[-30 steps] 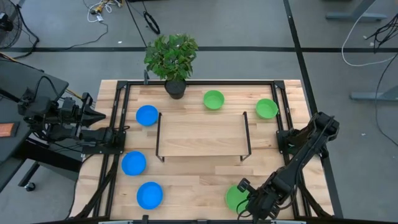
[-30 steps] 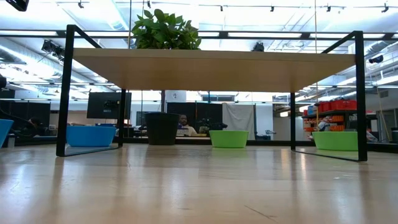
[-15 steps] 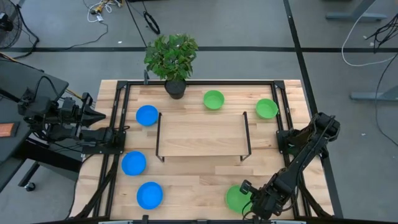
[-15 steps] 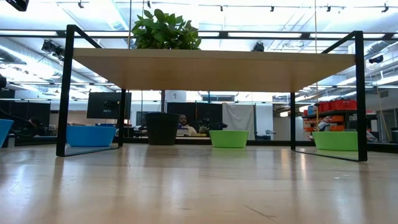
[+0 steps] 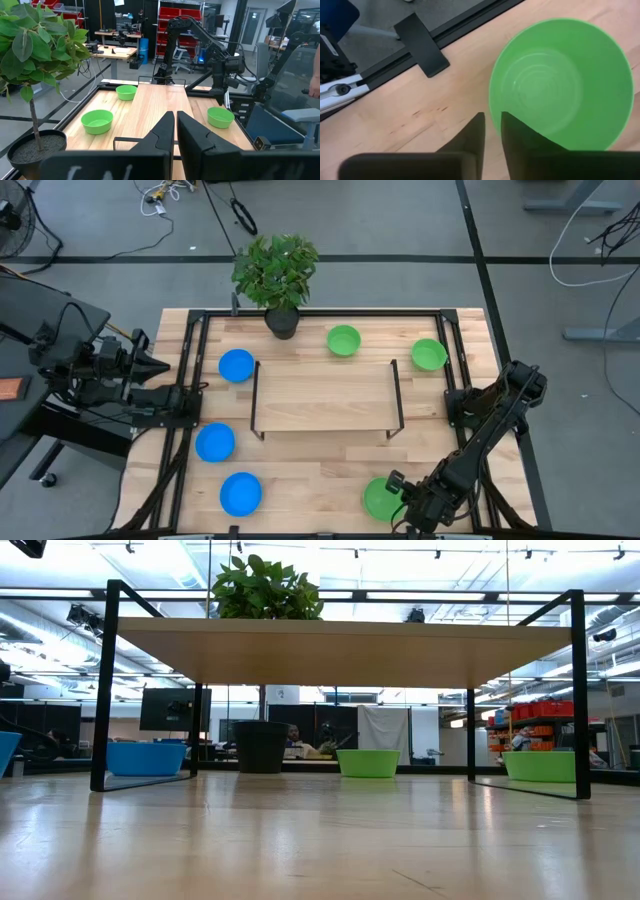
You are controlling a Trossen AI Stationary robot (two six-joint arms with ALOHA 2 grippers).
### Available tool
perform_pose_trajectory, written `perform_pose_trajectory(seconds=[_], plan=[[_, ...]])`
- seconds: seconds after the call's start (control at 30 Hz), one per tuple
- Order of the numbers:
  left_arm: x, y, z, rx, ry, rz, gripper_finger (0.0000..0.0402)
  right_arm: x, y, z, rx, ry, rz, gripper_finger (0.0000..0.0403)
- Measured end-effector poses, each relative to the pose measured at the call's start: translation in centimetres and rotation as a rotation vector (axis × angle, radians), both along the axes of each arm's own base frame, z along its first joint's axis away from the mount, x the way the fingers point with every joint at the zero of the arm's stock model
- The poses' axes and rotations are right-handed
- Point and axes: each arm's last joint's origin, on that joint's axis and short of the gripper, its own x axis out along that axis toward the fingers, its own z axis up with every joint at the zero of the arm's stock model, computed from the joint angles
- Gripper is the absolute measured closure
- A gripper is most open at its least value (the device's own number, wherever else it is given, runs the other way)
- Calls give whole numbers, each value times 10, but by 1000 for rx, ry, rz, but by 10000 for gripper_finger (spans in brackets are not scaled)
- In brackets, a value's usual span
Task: Pick & Place Mini bowls
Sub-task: Put the bottom green bowl on the shelf
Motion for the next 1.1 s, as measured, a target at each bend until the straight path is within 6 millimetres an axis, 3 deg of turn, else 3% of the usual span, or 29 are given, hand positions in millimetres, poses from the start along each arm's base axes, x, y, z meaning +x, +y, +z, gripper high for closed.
perform_pose_trajectory(seconds=[0.47, 1.1], plan=[[0, 0, 0, 0, 0, 0, 378, 1, 0, -2, -16, -10, 46, 251], [0, 0, 0, 0, 0, 0, 378, 10, -1, -24, -73, 29, 39, 250]])
